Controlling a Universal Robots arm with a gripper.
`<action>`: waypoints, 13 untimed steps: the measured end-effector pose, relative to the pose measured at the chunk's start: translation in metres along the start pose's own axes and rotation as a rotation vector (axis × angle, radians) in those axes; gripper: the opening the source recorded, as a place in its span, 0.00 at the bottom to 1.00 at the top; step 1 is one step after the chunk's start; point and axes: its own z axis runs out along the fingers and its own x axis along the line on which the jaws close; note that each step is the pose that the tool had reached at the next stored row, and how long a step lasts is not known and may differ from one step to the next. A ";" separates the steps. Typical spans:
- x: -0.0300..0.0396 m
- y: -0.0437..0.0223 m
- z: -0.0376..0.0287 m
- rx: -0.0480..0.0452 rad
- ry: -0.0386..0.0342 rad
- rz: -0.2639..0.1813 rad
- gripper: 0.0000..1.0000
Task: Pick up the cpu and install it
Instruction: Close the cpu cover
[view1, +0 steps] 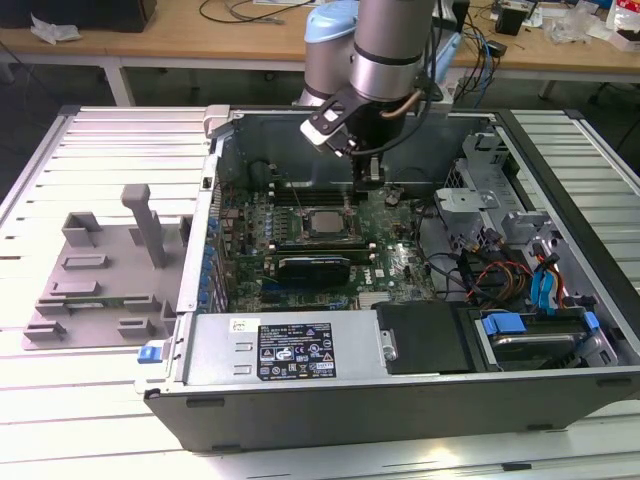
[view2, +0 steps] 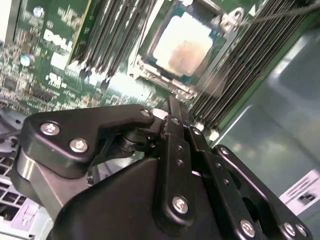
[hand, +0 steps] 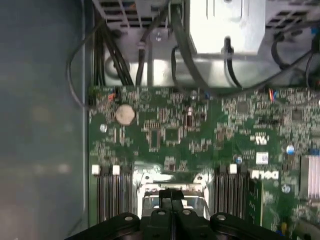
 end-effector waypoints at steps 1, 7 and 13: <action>0.0000 -0.0015 0.0000 0.0000 -0.0001 0.000 0.11; -0.0001 -0.0013 0.0001 0.0093 -0.0012 0.000 0.11; -0.0066 -0.0164 0.0112 0.0095 -0.0015 -0.029 0.11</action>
